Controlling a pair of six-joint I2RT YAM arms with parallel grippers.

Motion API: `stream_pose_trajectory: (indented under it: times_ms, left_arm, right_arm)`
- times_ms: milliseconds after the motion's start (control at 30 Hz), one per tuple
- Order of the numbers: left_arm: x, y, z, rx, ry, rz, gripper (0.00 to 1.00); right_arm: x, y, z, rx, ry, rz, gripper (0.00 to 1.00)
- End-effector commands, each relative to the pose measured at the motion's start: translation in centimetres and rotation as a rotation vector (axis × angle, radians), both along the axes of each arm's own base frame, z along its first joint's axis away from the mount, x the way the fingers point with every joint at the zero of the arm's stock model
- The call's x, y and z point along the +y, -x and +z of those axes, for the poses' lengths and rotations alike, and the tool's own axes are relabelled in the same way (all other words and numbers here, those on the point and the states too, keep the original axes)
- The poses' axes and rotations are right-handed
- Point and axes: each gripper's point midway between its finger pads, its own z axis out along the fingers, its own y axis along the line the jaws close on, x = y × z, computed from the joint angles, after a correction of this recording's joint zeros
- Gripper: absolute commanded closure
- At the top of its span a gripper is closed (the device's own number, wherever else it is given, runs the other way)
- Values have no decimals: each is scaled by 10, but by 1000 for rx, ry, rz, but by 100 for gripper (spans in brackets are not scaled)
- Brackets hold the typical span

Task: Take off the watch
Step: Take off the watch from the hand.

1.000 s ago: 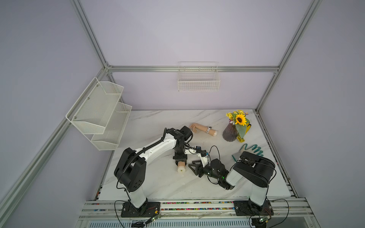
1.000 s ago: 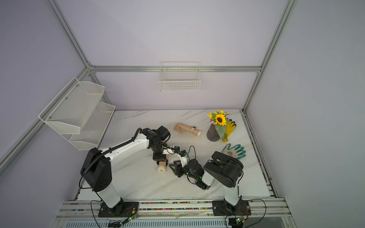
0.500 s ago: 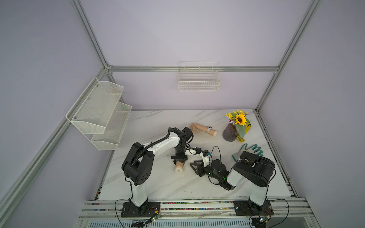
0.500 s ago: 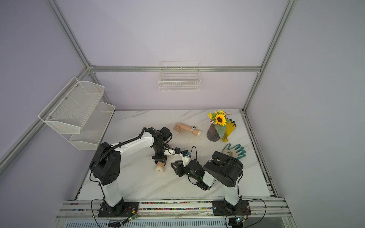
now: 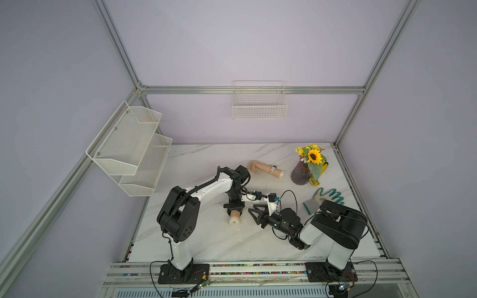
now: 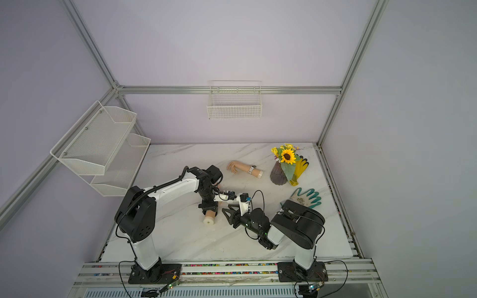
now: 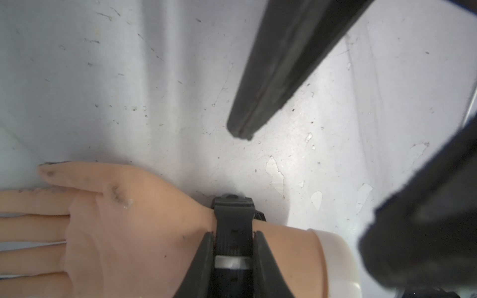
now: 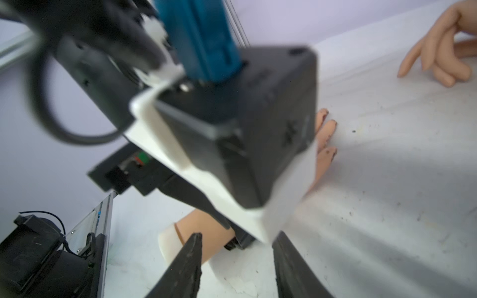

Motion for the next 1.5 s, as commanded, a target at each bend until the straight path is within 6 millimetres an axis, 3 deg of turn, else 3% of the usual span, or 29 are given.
stream_pose_trajectory:
  times_ms: [0,167,267,633,1067,1233,1467]
  left_arm:
    - [-7,-7,15,-42,101,47,86]
    - [-10,-11,38,-68,204,100,86]
    - [-9,-10,45,-60,249,128,88]
    - [-13,-9,44,-31,288,165,90]
    - [-16,-10,38,-16,299,176,91]
    - [-19,-9,36,3,308,175,91]
    - [-18,-7,31,13,301,167,92]
  right_arm:
    - [2,0,27,-134,-39,-2,49]
    - [-2,-3,38,-270,-48,-38,41]
    - [-4,-8,36,-314,-33,-82,41]
    - [-18,-29,22,-434,106,-292,45]
    - [6,8,28,-578,84,-153,40]
    - [7,-1,25,-550,86,-196,40]
    - [-8,-11,36,-535,76,-298,49]
